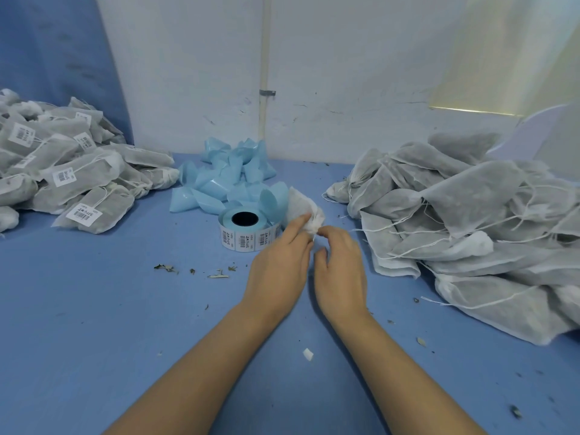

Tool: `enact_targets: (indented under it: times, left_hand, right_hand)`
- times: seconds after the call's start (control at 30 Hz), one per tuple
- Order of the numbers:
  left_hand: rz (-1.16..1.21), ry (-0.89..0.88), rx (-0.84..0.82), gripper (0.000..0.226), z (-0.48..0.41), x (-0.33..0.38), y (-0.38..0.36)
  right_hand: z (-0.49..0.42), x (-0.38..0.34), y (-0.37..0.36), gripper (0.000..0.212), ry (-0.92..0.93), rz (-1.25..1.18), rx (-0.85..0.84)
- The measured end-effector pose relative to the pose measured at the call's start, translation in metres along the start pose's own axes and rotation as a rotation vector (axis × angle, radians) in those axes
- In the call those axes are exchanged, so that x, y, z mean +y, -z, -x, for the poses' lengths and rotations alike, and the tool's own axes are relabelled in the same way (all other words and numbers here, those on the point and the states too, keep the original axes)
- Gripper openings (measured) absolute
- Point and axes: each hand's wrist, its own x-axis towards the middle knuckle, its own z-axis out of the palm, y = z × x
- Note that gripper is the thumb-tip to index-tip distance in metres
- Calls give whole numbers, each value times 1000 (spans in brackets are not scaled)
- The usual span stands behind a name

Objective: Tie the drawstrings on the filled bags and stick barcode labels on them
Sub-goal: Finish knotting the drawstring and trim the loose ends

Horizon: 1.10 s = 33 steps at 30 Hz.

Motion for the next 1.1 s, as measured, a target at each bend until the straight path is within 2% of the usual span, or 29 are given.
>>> enact_targets:
  times: [0.07,0.17,0.27,0.4,0.47,0.57,0.63,0.73,0.8,0.97,1.1]
  left_hand:
    - [41,18,14,22,1,-4,-4]
    - [156,51,31,34,1,-7,-6]
    - [346,93,1,33,-1,-4,-5]
    - [706,216,-131,21,-3,0,-5]
    - [748,267,-171,17,-4,-1,-3]
    - [686,240,-180,17,-2,-1,0]
    - [558,203,-169,18,0,0,1]
    - [84,28,-124,21,2,4,3]
    - [-83,-69,-60,22,3,6,5]
    - [-45,-81,-118,35,3,3,3]
    - [99,18,-155,25,4,4,0]
  right_hand:
    - [1,-1,0,52,14,18,-5]
    - [2,-2,-2,63,40,-5,-1]
    - [1,-2,-2,63,82,-54,43]
    - [0,-2,0,62,121,-160,102]
    - [0,-1,1,59,142,-166,130]
    - [-1,0,1,47,151,-169,177]
    - [-1,0,2,39,133,-192,201]
    - [-1,1,1,32,107,-205,211]
    - [-1,2,1,32,107,-197,202]
    - [-2,5,-1,28,100,-246,210]
    - [-4,9,-2,24,-13,-411,200]
